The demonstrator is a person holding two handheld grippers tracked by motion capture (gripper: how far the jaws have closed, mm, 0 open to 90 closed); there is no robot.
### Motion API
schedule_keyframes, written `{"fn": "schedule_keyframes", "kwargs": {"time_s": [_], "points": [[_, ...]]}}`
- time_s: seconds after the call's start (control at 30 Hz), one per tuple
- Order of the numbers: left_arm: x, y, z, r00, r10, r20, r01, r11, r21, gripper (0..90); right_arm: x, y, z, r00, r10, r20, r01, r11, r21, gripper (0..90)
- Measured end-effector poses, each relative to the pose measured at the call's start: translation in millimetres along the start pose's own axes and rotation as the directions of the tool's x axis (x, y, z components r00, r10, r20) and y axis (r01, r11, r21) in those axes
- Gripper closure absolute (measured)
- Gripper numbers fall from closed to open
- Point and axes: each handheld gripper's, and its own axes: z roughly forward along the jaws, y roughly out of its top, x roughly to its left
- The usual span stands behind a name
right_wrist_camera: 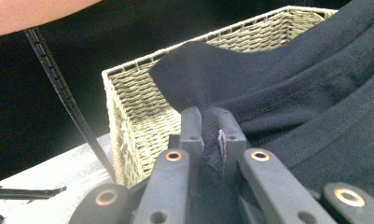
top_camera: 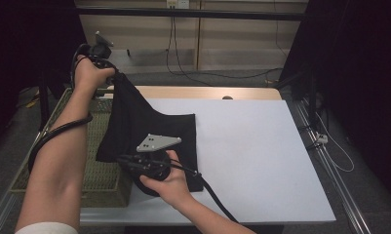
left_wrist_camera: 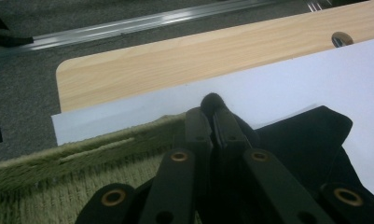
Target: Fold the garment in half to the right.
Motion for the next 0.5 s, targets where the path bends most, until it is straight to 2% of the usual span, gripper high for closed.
{"fn": "schedule_keyframes", "kwargs": {"time_s": [0.03, 0.1, 0.2, 0.23, 0.37, 0.43, 0.47, 0.5], "points": [[-2.1, 0.2, 2.0, 0.9999, -0.012, 0.001, 0.012, 0.9999, -0.008, 86.5, -0.6, -0.9, -0.6, 1.0, -0.002, 0.003, 0.002, 1.0, 0.001, 84.7], [-4.8, 0.7, 5.5, 0.9999, -0.011, 0.003, 0.011, 0.9999, -0.004, 86.5, -1.4, -3.3, -1.6, 0.9999, 0.003, 0.01, -0.003, 1.0, -0.001, 84.7], [-7.4, 1.4, 9.4, 0.9998, 0.017, 0.007, -0.017, 0.9997, 0.017, 86.5, -1.3, -6.8, -0.5, 0.9998, 0.005, 0.017, -0.005, 1.0, -0.002, 84.6], [-9.5, 1.1, 11.3, 1.0, -0.001, 0.007, 0.001, 1.0, 0.0, 86.5, -1.1, -8.1, 0.0, 0.9998, 0.009, 0.018, -0.009, 1.0, 0.0, 84.6], [-13.4, 0.3, 17.3, 0.9999, -0.003, 0.011, 0.003, 1.0, -0.004, 86.5, -1.1, -11.9, 1.9, 0.9995, 0.021, 0.021, -0.021, 1.0, -0.001, 84.5], [-14.6, 0.0, 19.8, 0.9999, 0.001, 0.016, -0.001, 1.0, 0.003, 86.4, -1.4, -12.9, 2.4, 0.9992, 0.032, 0.023, -0.032, 0.999, 0.003, 84.5], [-14.2, 0.3, 20.5, 0.9996, 0.023, 0.017, -0.024, 0.9995, 0.02, 86.4, -1.4, -13.3, 2.9, 0.9991, 0.036, 0.023, -0.036, 0.999, 0.001, 84.5], [-16.9, -0.1, 22.9, 0.9999, 0.001, 0.014, -0.001, 1.0, 0.008, 86.4, -1.0, -13.8, 3.5, 0.999, 0.038, 0.024, -0.038, 0.999, 0.0, 84.4]]}}
